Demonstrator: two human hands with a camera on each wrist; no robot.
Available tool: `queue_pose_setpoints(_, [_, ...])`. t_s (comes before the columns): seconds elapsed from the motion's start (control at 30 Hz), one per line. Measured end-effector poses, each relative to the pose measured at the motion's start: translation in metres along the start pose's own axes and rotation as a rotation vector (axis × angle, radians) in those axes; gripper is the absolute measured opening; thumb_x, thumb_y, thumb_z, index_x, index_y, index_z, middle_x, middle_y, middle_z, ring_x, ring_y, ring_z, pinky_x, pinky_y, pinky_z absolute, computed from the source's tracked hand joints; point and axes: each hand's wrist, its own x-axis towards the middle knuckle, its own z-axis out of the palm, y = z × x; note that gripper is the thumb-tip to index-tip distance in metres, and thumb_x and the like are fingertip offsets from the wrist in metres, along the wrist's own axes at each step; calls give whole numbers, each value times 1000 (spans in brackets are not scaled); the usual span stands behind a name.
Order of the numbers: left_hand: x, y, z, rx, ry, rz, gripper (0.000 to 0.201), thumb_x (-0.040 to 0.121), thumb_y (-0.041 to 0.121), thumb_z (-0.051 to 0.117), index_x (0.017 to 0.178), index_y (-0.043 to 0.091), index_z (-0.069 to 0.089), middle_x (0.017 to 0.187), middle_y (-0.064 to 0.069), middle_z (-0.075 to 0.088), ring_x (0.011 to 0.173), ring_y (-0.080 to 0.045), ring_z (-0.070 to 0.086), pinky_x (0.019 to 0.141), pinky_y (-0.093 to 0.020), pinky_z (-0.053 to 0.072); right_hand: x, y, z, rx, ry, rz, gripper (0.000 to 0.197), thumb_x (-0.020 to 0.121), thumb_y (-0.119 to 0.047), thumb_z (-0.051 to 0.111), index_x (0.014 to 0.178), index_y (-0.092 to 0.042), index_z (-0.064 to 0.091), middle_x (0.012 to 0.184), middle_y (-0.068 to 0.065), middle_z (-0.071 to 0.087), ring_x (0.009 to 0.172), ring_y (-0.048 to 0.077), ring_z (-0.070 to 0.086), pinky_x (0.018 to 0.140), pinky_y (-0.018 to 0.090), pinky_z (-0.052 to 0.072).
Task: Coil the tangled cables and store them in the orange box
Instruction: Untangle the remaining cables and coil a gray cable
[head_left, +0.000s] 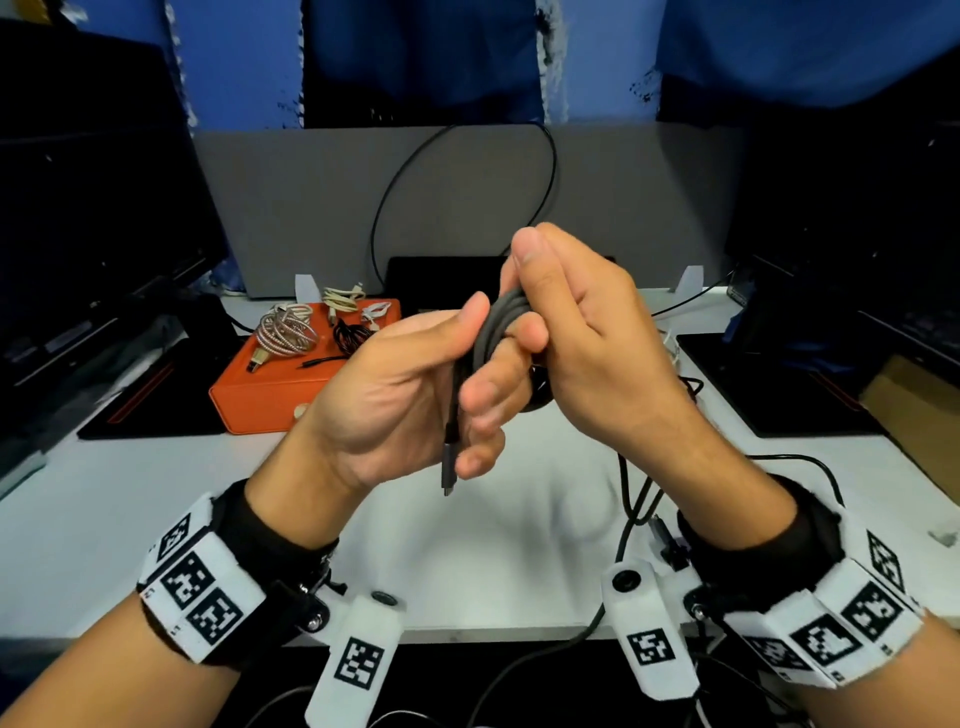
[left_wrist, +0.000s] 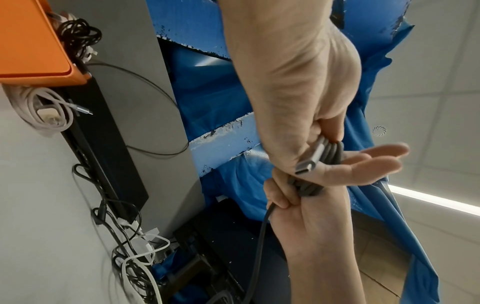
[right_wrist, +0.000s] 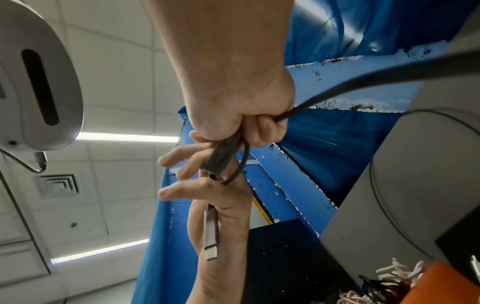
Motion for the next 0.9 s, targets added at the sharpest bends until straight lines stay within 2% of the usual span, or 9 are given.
queue_pose_setpoints(0.17, [2,1,5,3,37,74,23,105,29,47,99,13,62,59,9,36,61,-7,48,49,-21,47,5,6,-1,169,49,82,42,114,-27,36,84,-3,53,69,5,49,63,11,45,57,27,39])
queue_pose_setpoints(0.27, [1,14,1,-126,61,185,26,108,26,37,102,10,57,61,4,43,65,-12,51,51,-23,48,7,24,0,3,43,64,29,112,-28,40,93,-13,57,69,-7,52,62,4,45,61,27,38])
queue_pose_setpoints(0.37, [-6,32,-4,-117,157,309,32,110,28,29,103,10,54,70,0,56,73,-16,57,55,-25,54,4,36,5,-123,-212,99,19,110,-26,42,121,-31,58,68,-4,60,58,4,49,61,26,40])
queue_pose_setpoints(0.5, [-11,39,-13,559,489,403,32,112,30,22,98,17,48,72,5,60,74,-19,61,48,-23,49,-7,24,14,-190,-642,234,30,111,-31,44,140,-34,46,65,-26,57,57,2,50,59,20,41])
queue_pose_setpoints(0.6, [-8,30,-19,1080,547,316,33,110,28,27,99,7,50,82,-3,72,64,-21,62,50,-25,47,-12,14,9,-341,-816,207,29,109,-40,46,132,-24,51,75,-10,62,73,7,59,76,32,50])
queue_pose_setpoints(0.67, [-7,23,-23,1513,530,182,40,109,33,31,97,1,50,82,2,72,66,-10,62,60,-30,49,-9,10,3,-355,-821,164,30,107,-39,51,125,-16,59,82,-3,65,78,9,61,77,32,50])
queue_pose_setpoints(0.77, [-11,24,-23,1861,474,30,43,104,50,29,87,14,46,72,7,63,69,-17,57,72,-47,46,2,8,-17,-233,-652,151,19,105,-24,60,101,-8,69,68,-12,59,58,2,51,56,17,37])
queue_pose_setpoints(0.83, [-14,26,-23,1731,384,-30,38,106,46,31,85,19,47,66,8,62,65,-19,56,69,-47,46,9,9,-33,-229,-516,129,15,102,-25,65,90,-18,72,61,-16,57,55,1,49,56,18,36])
queue_pose_setpoints(0.9, [-15,27,-22,1389,308,-75,35,107,44,33,90,20,53,61,2,52,57,-28,44,56,-42,40,12,11,-44,-225,-419,108,16,98,-31,69,84,-24,72,62,-5,58,55,8,48,54,30,39])
